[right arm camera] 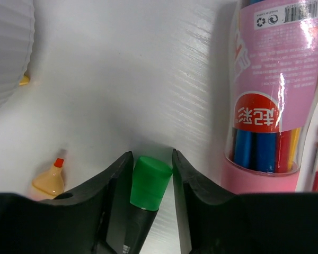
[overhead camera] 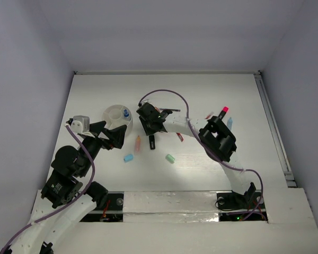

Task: Sort the stationery into containers
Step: Pick up the pen from the center of the board.

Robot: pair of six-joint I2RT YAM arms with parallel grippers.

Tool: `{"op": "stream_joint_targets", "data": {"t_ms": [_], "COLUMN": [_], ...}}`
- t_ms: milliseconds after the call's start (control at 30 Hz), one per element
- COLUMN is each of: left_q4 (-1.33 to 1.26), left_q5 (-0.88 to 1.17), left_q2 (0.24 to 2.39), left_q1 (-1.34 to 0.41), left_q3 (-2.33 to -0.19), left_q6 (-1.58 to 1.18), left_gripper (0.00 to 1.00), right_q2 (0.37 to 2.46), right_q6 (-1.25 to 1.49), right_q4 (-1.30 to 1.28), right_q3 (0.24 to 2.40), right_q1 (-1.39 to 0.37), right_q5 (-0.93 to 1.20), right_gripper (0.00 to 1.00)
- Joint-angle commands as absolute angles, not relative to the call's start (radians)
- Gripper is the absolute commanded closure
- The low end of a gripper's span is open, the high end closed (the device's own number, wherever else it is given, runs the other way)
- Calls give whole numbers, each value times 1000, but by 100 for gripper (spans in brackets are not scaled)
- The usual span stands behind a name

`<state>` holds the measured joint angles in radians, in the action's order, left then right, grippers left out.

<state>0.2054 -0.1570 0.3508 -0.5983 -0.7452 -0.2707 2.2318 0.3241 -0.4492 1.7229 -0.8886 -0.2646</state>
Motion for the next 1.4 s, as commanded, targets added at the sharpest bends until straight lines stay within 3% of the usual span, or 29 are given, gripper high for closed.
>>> {"op": "stream_joint_targets", "data": {"t_ms": [0, 233, 567, 800, 1000, 1367], "left_q4": [143, 144, 146, 144, 143, 138], "left_q5": [-141, -141, -144, -144, -149, -205], "left_q2": [344, 337, 334, 341, 334, 278], "left_q1": [-583, -583, -583, -583, -574, -545], "left_q3": [-735, -736, -735, -735, -733, -730], "left_q6": [-262, -264, -262, -264, -262, -278], "left_gripper": [1, 1, 1, 1, 1, 1], "right_q2": [2247, 2191, 2062, 1921, 1885, 1901], "right_q6": [307, 316, 287, 273, 265, 175], "right_q4": [-512, -448, -218, -86, 0, 397], "right_q3": [1750, 1706, 1576, 1467, 1456, 1522], "right_q1": [-902, -911, -930, -930, -948, -1028], "right_q5": [-272, -244, -198, -180, -147, -106], "right_gripper": [63, 76, 82, 83, 84, 85]}}
